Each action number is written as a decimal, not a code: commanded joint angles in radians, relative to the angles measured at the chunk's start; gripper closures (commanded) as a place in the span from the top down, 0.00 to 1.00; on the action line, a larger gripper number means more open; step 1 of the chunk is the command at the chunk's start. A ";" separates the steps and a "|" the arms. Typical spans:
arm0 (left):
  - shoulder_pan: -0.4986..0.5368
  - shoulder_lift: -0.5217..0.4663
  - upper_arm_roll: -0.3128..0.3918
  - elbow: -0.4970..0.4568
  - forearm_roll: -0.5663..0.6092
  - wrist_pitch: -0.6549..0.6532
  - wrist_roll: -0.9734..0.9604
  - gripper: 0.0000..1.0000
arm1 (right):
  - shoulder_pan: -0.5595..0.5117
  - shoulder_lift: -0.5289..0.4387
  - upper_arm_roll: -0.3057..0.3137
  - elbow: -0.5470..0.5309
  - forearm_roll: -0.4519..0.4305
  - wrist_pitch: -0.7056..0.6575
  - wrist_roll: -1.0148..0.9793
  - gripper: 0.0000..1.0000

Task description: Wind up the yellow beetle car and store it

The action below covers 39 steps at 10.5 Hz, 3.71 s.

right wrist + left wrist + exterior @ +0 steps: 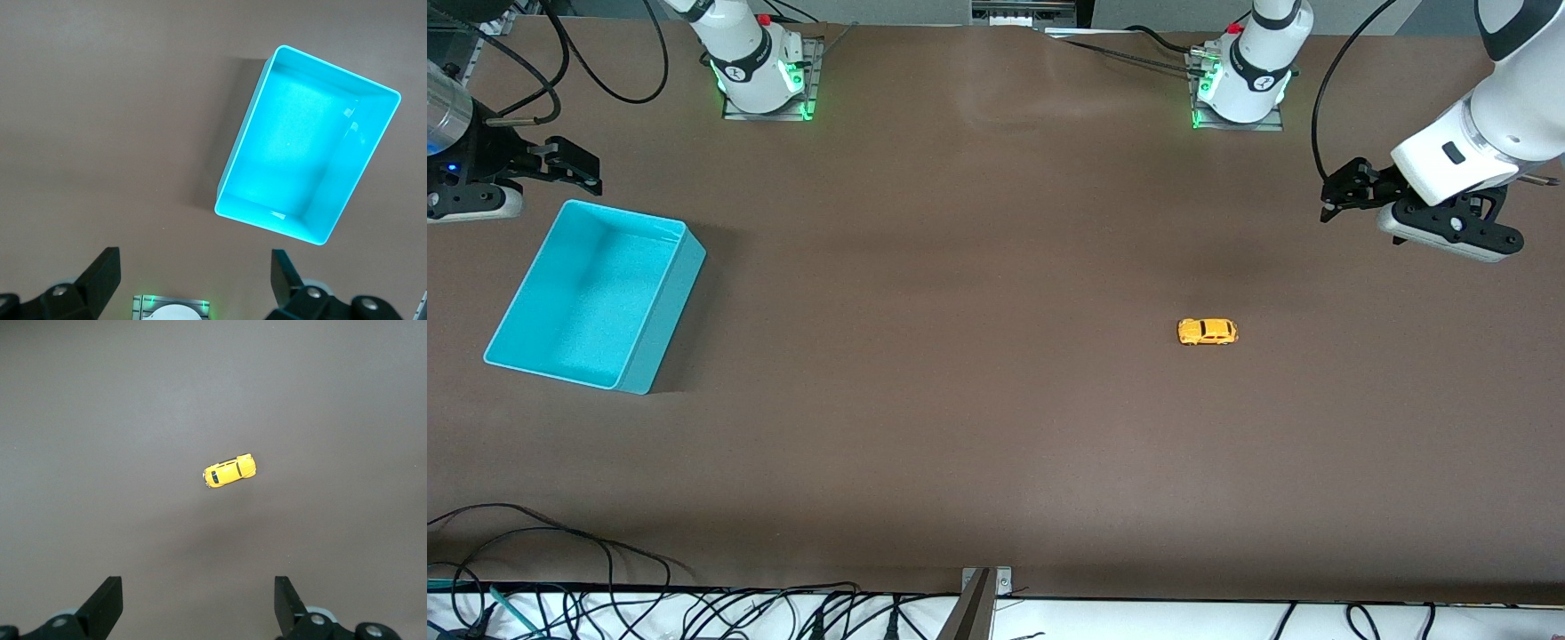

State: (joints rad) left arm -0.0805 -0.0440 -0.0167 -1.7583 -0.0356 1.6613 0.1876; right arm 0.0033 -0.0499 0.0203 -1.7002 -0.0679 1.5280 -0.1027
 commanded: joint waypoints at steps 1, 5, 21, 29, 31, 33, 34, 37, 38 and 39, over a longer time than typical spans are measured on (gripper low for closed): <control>-0.005 0.004 -0.002 0.017 0.019 -0.018 -0.046 1.00 | 0.003 -0.007 -0.005 0.010 0.006 -0.022 0.012 1.00; -0.004 0.006 -0.002 0.019 0.019 -0.018 -0.043 1.00 | 0.004 0.002 -0.003 0.027 0.005 -0.022 -0.022 1.00; 0.001 0.010 -0.002 0.020 0.019 -0.018 -0.034 1.00 | 0.004 0.004 -0.003 0.022 0.013 -0.023 -0.038 1.00; -0.001 0.012 -0.002 0.026 0.019 -0.018 -0.040 1.00 | 0.006 0.007 -0.003 0.019 0.011 -0.023 -0.040 1.00; -0.002 0.012 -0.002 0.030 0.019 -0.018 -0.042 1.00 | 0.006 0.007 -0.003 0.017 0.013 -0.023 -0.040 1.00; -0.004 0.015 -0.002 0.033 0.019 -0.018 -0.040 1.00 | 0.004 0.007 -0.003 0.017 0.013 -0.022 -0.040 1.00; -0.002 0.015 -0.002 0.033 0.019 -0.018 -0.040 1.00 | 0.004 0.007 -0.003 0.017 0.013 -0.022 -0.040 1.00; -0.001 0.015 -0.002 0.033 0.019 -0.023 -0.031 1.00 | 0.004 0.007 -0.005 0.017 0.014 -0.022 -0.040 1.00; -0.001 0.015 -0.002 0.031 0.020 -0.023 -0.030 1.00 | 0.004 0.007 -0.005 0.017 0.014 -0.023 -0.040 1.00; -0.001 0.015 -0.002 0.033 0.022 -0.023 -0.028 1.00 | 0.004 0.007 -0.005 0.017 0.014 -0.023 -0.040 1.00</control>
State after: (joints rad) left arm -0.0811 -0.0411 -0.0168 -1.7529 -0.0355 1.6610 0.1600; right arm 0.0051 -0.0451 0.0207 -1.6937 -0.0665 1.5217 -0.1283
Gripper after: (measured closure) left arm 0.000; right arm 0.000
